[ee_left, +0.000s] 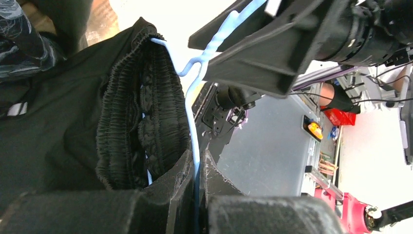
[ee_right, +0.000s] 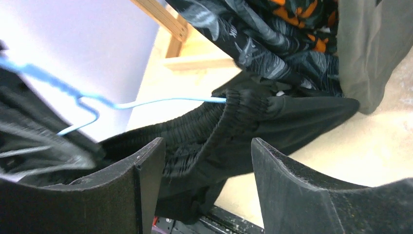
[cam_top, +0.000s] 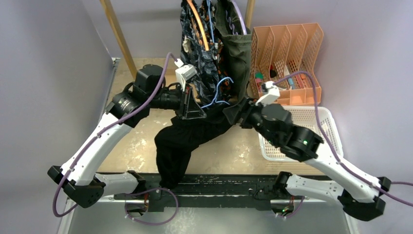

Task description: Remove the shorts from the hanger

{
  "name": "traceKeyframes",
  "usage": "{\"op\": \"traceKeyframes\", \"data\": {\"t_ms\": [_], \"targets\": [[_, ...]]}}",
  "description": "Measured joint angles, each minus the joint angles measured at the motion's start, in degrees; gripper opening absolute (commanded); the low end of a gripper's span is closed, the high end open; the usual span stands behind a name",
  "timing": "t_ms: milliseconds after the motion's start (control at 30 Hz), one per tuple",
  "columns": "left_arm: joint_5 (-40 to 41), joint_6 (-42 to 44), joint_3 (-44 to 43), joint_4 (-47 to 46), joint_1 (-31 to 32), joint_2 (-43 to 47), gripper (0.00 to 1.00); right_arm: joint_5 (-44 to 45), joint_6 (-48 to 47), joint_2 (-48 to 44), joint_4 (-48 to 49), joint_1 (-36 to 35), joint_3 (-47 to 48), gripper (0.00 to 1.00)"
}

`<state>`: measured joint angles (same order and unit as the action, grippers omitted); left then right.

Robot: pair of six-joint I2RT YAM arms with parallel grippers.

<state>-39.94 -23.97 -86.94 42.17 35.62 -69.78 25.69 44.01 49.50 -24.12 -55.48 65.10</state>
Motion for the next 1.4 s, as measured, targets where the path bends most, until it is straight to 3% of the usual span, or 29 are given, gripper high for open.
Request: {"op": "traceKeyframes", "data": {"t_ms": [133, 200, 300, 633, 800, 933, 1100, 1400], "targets": [[2.6, 0.2, 0.1, 0.3, 1.4, 0.2, 0.00, -0.8, 2.1, 5.5, -0.3, 0.0, 0.0, 0.42], [4.2, -0.1, 1.0, 0.1, 1.6, 1.2, 0.00, -1.3, 3.3, 6.6, 0.0, 0.0, -1.0, 0.47], [5.3, -1.6, 4.5, -1.8, 1.7, 4.0, 0.00, -1.2, 5.0, 6.6, 0.0, 0.3, -2.0, 0.41], [8.2, -2.5, 7.1, -0.8, 2.4, 6.7, 0.00, 1.5, 7.0, 5.0, 2.2, 2.4, -3.2, 0.48], [9.1, -2.6, 7.2, -0.8, 2.5, 6.8, 0.00, -3.1, 6.9, 5.5, 8.2, 3.5, -6.1, 0.44], [9.6, -2.9, 7.2, -0.7, 2.8, 6.8, 0.00, -5.9, 6.9, 8.2, 9.9, 3.6, -6.3, 0.36], [10.1, -3.3, 8.2, -0.4, 2.8, 7.4, 0.00, -6.8, 6.5, 9.8, 9.6, 4.5, -6.3, 0.04], [10.1, -3.5, 10.5, -1.0, 2.8, 9.0, 0.00, -2.8, 5.4, 10.0, 4.4, 6.8, -6.1, 0.00]]}}
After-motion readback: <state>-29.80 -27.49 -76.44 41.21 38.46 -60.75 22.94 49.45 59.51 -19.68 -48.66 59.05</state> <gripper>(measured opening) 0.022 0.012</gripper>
